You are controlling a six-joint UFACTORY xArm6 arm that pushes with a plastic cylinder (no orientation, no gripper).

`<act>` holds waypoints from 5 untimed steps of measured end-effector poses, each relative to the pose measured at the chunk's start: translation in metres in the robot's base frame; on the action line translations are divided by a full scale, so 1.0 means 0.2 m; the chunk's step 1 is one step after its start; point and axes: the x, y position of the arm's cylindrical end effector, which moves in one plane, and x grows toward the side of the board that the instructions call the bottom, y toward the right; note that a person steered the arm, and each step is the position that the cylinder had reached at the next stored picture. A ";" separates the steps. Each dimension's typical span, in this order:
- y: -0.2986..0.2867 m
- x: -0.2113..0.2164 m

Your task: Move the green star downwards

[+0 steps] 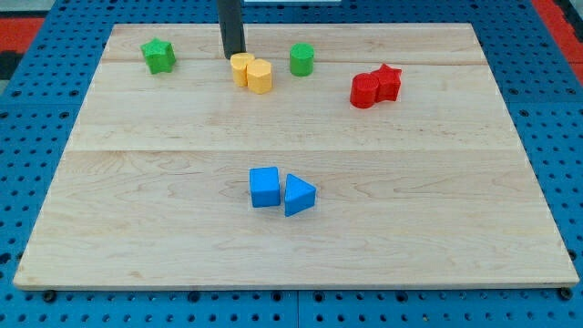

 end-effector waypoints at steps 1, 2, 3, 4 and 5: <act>-0.15 -0.13; -0.35 -0.26; -0.48 -0.18; -0.62 -0.13; -0.69 -0.05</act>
